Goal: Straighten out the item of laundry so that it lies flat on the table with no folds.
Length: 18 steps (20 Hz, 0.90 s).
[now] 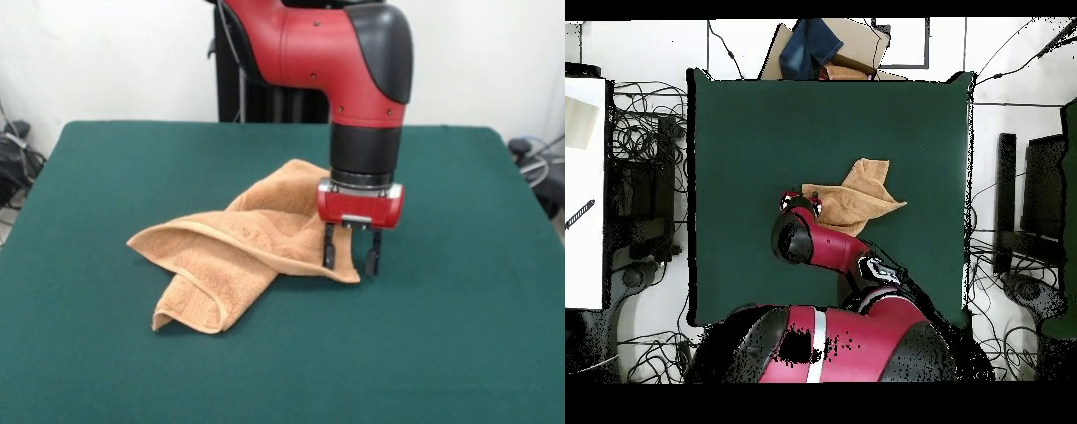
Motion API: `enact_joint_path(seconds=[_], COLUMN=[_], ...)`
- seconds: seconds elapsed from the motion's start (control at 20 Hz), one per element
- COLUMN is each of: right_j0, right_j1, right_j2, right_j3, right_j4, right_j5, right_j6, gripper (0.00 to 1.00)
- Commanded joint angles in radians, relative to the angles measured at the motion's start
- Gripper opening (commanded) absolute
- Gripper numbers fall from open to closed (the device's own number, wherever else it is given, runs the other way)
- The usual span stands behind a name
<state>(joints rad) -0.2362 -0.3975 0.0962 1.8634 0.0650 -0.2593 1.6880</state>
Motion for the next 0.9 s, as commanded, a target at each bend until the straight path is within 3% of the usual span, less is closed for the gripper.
enact_joint_path(seconds=[0.05, 0.1, 0.45, 0.5, 0.55, 0.9], right_j0=[0.029, 0.030, 0.052, 0.050, 0.050, 0.048], right_j1=[0.059, 0.067, 0.049, 0.059, 0.065, 0.077], right_j2=[0.101, 0.100, 0.081, 0.082, 0.080, 0.082], right_j3=[0.011, 0.013, 0.027, 0.031, 0.030, 0.029], right_j4=[0.004, -0.002, 0.010, -0.002, -0.002, -0.017], right_j5=[0.049, -0.016, -0.068, -0.160, -0.212, -0.325], right_j6=[0.204, 0.232, 0.249, 0.283, 0.296, 0.307], gripper=[1.00, 1.00, 1.00, 1.00, 0.00, 0.00])
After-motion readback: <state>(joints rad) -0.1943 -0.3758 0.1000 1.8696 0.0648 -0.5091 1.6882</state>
